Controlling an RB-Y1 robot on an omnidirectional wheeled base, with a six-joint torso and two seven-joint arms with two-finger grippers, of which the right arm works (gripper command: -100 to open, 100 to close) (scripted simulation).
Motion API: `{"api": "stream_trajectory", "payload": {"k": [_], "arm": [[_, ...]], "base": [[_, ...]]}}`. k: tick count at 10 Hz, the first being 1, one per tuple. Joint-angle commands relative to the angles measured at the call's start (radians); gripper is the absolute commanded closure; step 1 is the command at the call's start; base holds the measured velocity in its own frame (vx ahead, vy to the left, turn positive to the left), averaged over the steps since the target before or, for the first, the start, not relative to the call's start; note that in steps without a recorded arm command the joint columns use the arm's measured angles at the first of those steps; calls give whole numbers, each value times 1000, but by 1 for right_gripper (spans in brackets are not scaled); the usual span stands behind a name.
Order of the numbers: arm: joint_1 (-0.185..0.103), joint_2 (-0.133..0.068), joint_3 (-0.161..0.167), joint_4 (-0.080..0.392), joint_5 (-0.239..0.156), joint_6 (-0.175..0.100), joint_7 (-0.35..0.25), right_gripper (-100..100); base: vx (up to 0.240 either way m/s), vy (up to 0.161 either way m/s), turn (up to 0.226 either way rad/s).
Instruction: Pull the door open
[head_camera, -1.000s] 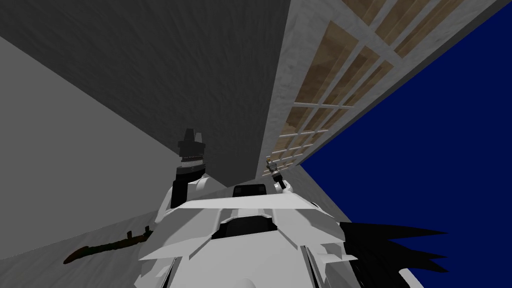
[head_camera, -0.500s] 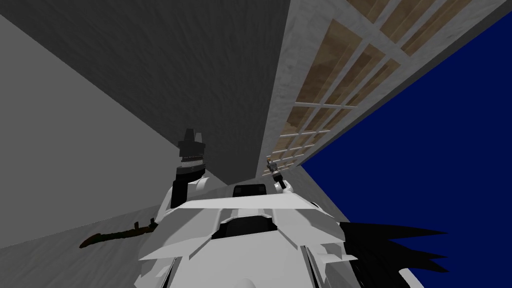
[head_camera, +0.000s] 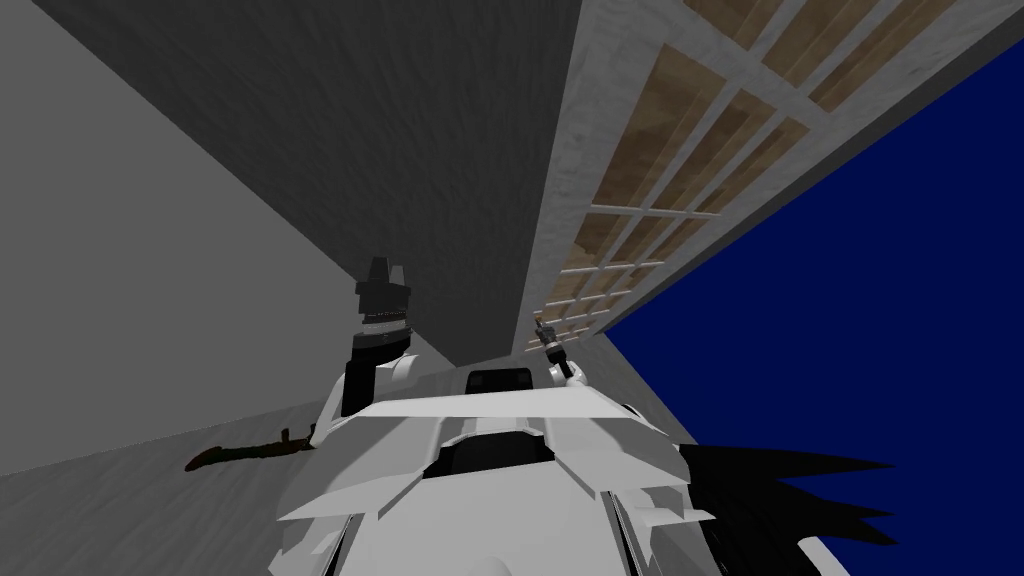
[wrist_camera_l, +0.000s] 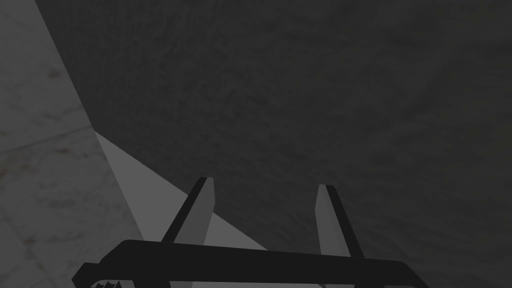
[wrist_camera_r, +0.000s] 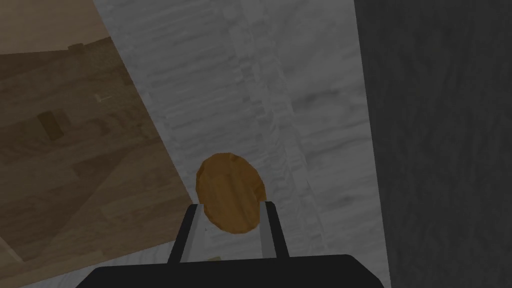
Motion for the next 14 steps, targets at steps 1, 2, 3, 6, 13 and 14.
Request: {"api": "stream_trajectory", "payload": {"k": [1, 2, 3, 6, 13, 14], "arm": [[1, -4, 0, -4, -11, 3, -42, 100], [2, -5, 1, -3, -19, 3, -72, 100], [12, -19, -5, -4, -6, -8, -8, -100], [27, -43, -13, -4, 5, -25, 52, -100], [64, -100, -33, -4, 30, -66, 193, -100], [63, -96, -30, -8, 28, -60, 178, -100]], "base": [[-27, -11, 55], [-32, -14, 80], [-90, 12, 36], [-120, 45, -7], [-72, 40, -22], [-15, 18, -11]]}}
